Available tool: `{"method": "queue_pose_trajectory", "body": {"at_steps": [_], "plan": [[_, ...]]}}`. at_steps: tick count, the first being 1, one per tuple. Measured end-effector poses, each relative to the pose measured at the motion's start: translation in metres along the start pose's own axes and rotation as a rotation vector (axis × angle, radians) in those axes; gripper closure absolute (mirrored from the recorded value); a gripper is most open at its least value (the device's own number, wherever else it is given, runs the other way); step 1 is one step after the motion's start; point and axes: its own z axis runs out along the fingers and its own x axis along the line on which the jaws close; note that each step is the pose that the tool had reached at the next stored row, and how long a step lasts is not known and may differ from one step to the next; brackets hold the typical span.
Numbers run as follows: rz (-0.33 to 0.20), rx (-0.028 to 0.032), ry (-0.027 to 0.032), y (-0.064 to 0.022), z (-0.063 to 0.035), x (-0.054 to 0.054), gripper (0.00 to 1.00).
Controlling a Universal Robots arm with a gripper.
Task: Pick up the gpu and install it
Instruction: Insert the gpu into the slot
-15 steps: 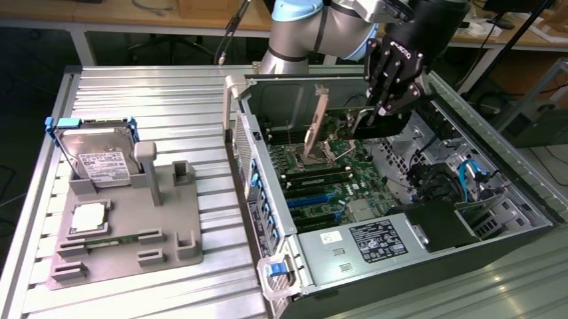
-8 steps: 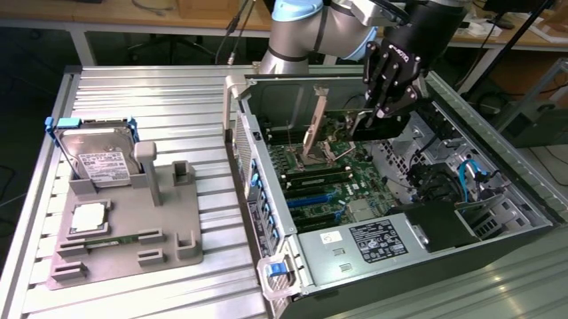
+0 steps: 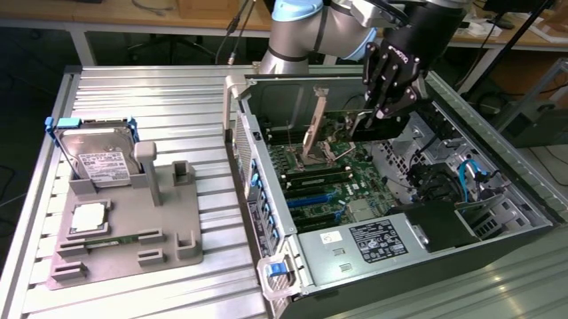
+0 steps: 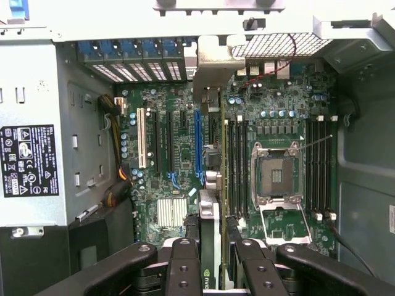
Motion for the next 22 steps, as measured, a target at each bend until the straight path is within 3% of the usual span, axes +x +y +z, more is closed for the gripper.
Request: {"method": "queue_pose_trajectory", "body": {"at_steps": [14,22], "plan": [[0.000,0.0007,0.0000,0.0013,0.0048,0.0000,0.73],[0.000,0.0010,0.0001,0.0069,0.0069,0.0001,0.73]]}}
